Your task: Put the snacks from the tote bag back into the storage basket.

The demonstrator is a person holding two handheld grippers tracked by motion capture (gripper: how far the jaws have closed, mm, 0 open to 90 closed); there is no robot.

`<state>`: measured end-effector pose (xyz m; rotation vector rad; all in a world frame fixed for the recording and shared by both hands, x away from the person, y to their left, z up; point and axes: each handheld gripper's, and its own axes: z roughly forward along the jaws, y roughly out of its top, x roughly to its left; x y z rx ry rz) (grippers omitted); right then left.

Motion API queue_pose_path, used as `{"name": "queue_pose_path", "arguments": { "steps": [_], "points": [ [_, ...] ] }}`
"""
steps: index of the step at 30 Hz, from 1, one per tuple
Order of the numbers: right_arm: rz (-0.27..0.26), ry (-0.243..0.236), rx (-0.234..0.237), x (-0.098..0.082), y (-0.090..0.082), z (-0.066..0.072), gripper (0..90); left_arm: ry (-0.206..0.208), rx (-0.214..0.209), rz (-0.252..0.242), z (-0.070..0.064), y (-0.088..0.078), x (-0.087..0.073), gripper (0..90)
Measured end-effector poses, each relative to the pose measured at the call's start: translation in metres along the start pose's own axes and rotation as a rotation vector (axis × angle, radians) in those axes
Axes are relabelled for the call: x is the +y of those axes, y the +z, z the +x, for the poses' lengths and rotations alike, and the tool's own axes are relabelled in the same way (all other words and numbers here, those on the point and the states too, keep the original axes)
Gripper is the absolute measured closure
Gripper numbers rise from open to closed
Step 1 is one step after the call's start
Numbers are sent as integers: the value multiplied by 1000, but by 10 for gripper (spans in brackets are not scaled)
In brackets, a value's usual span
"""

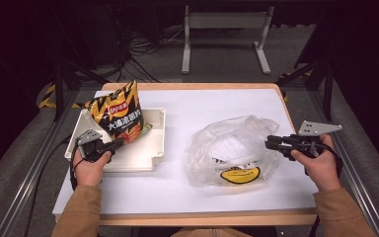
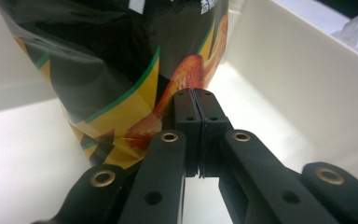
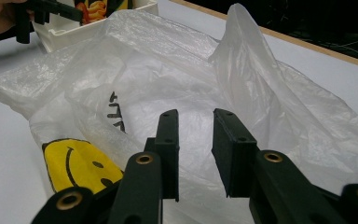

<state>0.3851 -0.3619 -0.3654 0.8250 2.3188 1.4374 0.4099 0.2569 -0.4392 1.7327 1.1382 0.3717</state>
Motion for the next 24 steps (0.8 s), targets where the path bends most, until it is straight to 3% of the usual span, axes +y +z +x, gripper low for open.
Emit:
{"name": "queue_pose_path", "arguments": {
  "steps": [5, 10, 24],
  "points": [
    [0, 3, -8, -1, -2, -1, 715, -8, 24, 1, 4, 1, 0, 895],
    [1, 2, -7, -1, -1, 0, 711, -7, 91, 25, 7, 1, 3, 892],
    [3, 1, -9, -1, -1, -1, 708, -78, 216, 26, 26, -1, 7, 883]
  ]
}}
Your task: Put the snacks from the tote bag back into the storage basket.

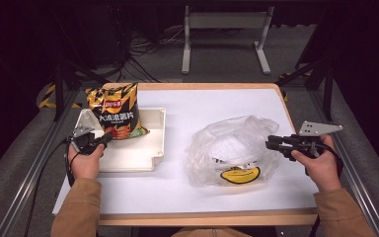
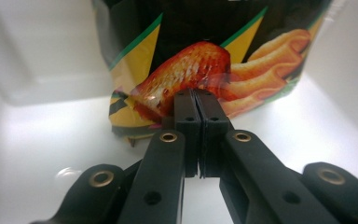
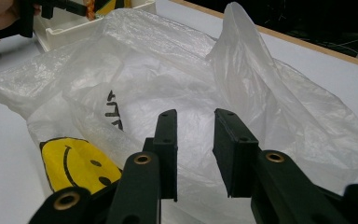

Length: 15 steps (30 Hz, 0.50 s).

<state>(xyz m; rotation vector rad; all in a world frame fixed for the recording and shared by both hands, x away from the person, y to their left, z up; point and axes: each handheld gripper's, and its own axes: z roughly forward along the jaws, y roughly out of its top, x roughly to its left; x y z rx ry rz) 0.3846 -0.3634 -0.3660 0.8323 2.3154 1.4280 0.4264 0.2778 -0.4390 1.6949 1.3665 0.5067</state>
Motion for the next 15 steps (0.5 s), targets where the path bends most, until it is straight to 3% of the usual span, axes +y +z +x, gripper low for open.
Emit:
{"name": "queue_pose_path", "arguments": {
  "steps": [5, 15],
  "points": [
    [0, -1, -1, 0, 0, 0, 708, -13, 16, -8, 1, 0, 2, 868],
    [-2, 0, 1, 0, 0, 1, 708, 28, -40, -36, -21, -12, 10, 823]
  ]
}}
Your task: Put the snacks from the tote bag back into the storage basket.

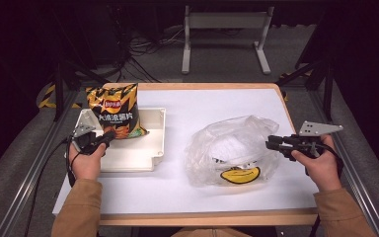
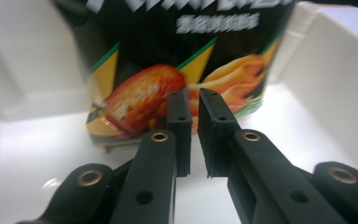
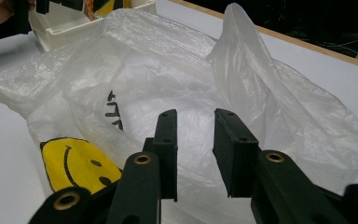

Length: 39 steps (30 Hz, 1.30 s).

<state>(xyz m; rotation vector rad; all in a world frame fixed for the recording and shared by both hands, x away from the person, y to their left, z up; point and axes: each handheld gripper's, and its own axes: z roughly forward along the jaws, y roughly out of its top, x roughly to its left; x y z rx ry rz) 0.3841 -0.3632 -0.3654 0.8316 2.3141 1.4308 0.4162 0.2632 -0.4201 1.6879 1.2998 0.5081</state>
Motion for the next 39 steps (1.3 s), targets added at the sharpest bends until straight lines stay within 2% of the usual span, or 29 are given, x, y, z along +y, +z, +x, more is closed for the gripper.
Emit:
{"name": "queue_pose_path", "arguments": {
  "steps": [3, 8, 9, 11, 15, 18, 21, 28, 34, 37, 39],
  "points": [
    [-1, -1, -1, 0, -1, 0, 707, 27, -39, -19, -13, -10, 8, 793],
    [-7, -3, -2, 1, -3, 1, 696, 80, -76, -57, -32, -25, 18, 766],
    [-8, -4, -2, 2, -3, 1, 694, 96, -107, -72, -40, -33, 22, 763],
    [-9, -4, -2, 2, -3, 2, 693, 103, -118, -77, -44, -36, 24, 762],
    [-13, -8, -2, 3, -5, 3, 679, 158, -157, -88, -60, -50, 29, 723],
    [-15, -10, -2, 3, -6, 4, 661, 179, -194, -88, -66, -59, 30, 690],
    [-18, -14, -7, 3, -9, 4, 639, 191, -205, -75, -67, -69, 28, 637],
    [-25, -5, -19, -2, -17, 1, 572, 188, -206, -74, -62, -84, 23, 499],
    [-40, -3, -40, -6, -27, -2, 480, 244, -151, -67, -53, -100, 16, 409],
    [-41, -8, -53, -7, -29, -3, 443, 253, -135, -71, -48, -105, 14, 358],
    [-47, -7, -67, -8, -32, -3, 417, 246, -98, -74, -39, -113, 8, 330]
  ]
}}
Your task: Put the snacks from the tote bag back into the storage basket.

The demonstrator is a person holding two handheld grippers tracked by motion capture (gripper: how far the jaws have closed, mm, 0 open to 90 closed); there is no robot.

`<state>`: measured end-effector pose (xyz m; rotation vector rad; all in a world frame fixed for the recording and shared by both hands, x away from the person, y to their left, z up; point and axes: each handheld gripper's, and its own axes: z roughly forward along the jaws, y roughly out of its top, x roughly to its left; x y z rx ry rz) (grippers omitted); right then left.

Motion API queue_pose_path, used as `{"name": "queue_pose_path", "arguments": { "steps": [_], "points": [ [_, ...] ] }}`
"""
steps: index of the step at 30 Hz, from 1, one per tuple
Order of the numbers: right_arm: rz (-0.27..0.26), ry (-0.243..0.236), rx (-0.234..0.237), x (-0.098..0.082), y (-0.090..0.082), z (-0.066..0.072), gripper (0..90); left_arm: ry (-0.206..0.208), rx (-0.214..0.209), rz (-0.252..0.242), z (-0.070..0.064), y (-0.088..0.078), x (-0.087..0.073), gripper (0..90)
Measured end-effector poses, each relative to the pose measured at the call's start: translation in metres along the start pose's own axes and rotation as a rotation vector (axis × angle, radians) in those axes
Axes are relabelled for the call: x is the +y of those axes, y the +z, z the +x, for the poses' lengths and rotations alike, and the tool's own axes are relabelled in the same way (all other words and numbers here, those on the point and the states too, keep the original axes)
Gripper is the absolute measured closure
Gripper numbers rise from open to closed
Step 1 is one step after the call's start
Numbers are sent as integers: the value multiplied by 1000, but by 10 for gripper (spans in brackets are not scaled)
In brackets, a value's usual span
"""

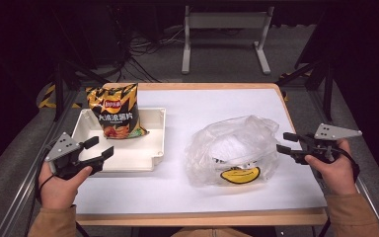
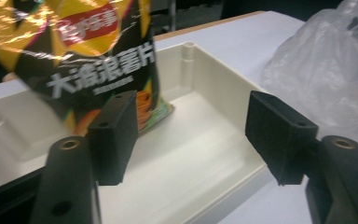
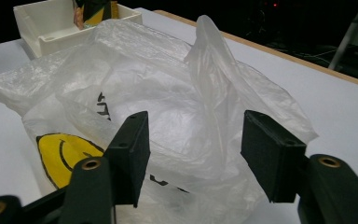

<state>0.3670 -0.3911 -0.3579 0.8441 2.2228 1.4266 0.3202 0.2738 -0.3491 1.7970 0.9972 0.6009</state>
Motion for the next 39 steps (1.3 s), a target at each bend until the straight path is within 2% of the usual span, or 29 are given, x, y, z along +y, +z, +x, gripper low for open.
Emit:
{"name": "queue_pose_path", "arguments": {
  "steps": [2, 4, 9, 11, 13, 17, 18, 22, 26, 29, 35, 39],
  "points": [
    [0, 1, -3, -1, -3, -1, 398, -25, 18, -13, 7, -7, -7, 306],
    [-3, 5, -17, -3, -6, -2, 364, -28, 44, -18, 11, -12, -13, 278],
    [-19, 17, -43, -7, -9, -3, 312, -47, 48, -30, 18, -16, -27, 252],
    [-27, 21, -55, -10, -11, -4, 296, -61, 63, -59, 22, -17, -36, 247],
    [-33, 20, -68, -13, -13, -5, 291, -74, 60, -74, 24, -17, -44, 246],
    [-47, 20, -80, -16, -16, -6, 283, -84, 53, -65, 27, -15, -53, 234],
    [-52, 23, -81, -17, -18, -7, 281, -90, 64, -59, 31, -13, -59, 234],
    [-69, 30, -96, -19, -23, -11, 277, -130, 77, -41, 39, -10, -71, 209],
    [-63, 28, -100, -21, -23, -12, 276, -142, 62, -47, 40, -8, -75, 154],
    [-59, 31, -104, -23, -23, -14, 275, -151, 43, -80, 40, -4, -76, 104],
    [-53, 36, -106, -26, -21, -16, 273, -145, 25, -77, 37, -1, -77, 82],
    [-55, 40, -102, -27, -21, -16, 269, -148, 28, -81, 37, -1, -76, 75]
  ]
}}
